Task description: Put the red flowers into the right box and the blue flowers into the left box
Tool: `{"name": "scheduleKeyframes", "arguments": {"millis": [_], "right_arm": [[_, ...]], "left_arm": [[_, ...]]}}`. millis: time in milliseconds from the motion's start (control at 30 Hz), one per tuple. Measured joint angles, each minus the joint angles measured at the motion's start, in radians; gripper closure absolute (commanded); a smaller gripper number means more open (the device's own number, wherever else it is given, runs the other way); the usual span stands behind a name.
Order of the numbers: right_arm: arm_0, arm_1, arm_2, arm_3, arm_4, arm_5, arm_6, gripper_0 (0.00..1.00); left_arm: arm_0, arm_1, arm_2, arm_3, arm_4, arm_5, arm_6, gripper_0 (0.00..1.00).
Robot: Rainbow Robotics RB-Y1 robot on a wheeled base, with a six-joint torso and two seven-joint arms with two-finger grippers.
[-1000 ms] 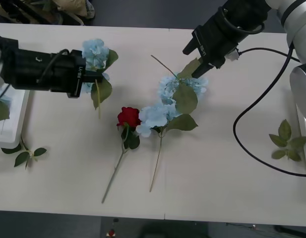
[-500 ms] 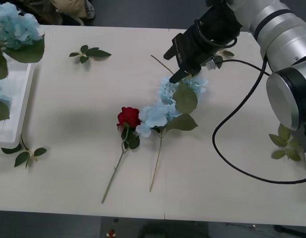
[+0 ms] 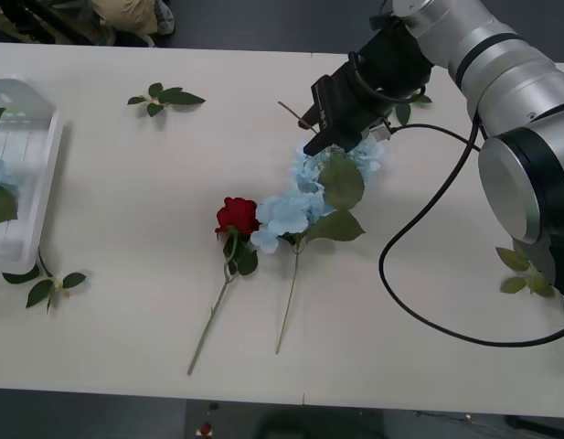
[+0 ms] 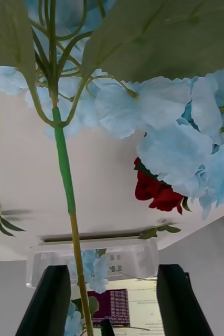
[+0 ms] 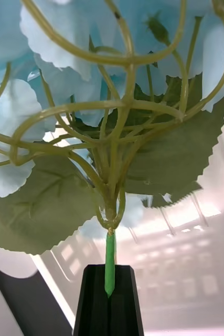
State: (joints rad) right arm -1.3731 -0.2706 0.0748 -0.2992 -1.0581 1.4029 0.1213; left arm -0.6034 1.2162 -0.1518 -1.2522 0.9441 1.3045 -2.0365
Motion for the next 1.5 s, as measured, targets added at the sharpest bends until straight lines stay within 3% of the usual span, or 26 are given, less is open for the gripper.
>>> {"name": "scheduleKeyframes", "arguments": {"millis": [200, 367, 767, 833, 867, 933, 1033, 1200, 1367, 1500], "right_arm": [[0.0, 0.0, -0.027, 0.024, 0.0, 0.0, 0.0, 0.87], [0.0, 0.0, -0.026, 0.037, 0.0, 0.0, 0.0, 1.0], [0.0, 0.0, -0.026, 0.087, 0.002, -0.02, 0.003, 1.0], [0.0, 0.0, -0.026, 0.089, 0.015, -0.02, 0.019, 1.0], [0.0, 0.0, -0.026, 0.089, 0.021, -0.02, 0.03, 1.0], [0.0, -0.001, -0.026, 0.088, 0.024, -0.009, 0.064, 1.0], [0.0, -0.017, -0.026, 0.07, 0.024, 0.076, 0.181, 1.0], [0.0, -0.068, -0.025, -0.024, 0.024, 0.181, 0.367, 1.0], [0.001, -0.12, 0.02, -0.118, -0.03, 0.235, 0.484, 1.0], [0.022, -0.168, 0.048, -0.254, -0.044, 0.304, 0.651, 1.0]], "left_arm": [[0.0, -0.113, -0.019, 0.008, -0.172, -0.08, 0.0, 1.0], [0.0, -0.171, -0.019, 0.027, -0.232, -0.08, 0.0, 1.0], [0.0, -0.176, -0.019, 0.158, -0.236, -0.116, 0.0, 0.97], [0.0, -0.176, -0.019, 0.158, -0.236, -0.116, 0.0, 0.9], [0.0, -0.176, -0.019, 0.158, -0.236, -0.116, 0.0, 0.78], [0.0, -0.176, -0.019, 0.158, -0.236, -0.116, 0.0, 0.4], [0.0, -0.176, -0.019, 0.158, -0.236, -0.118, 0.0, 0.12], [0.0, -0.176, -0.019, 0.158, -0.182, -0.128, 0.0, 0.01], [0.0, -0.17, -0.016, 0.157, -0.059, -0.112, -0.002, 0.0], [0.0, -0.161, 0.054, 0.134, 0.076, -0.01, -0.101, 0.0]]}}
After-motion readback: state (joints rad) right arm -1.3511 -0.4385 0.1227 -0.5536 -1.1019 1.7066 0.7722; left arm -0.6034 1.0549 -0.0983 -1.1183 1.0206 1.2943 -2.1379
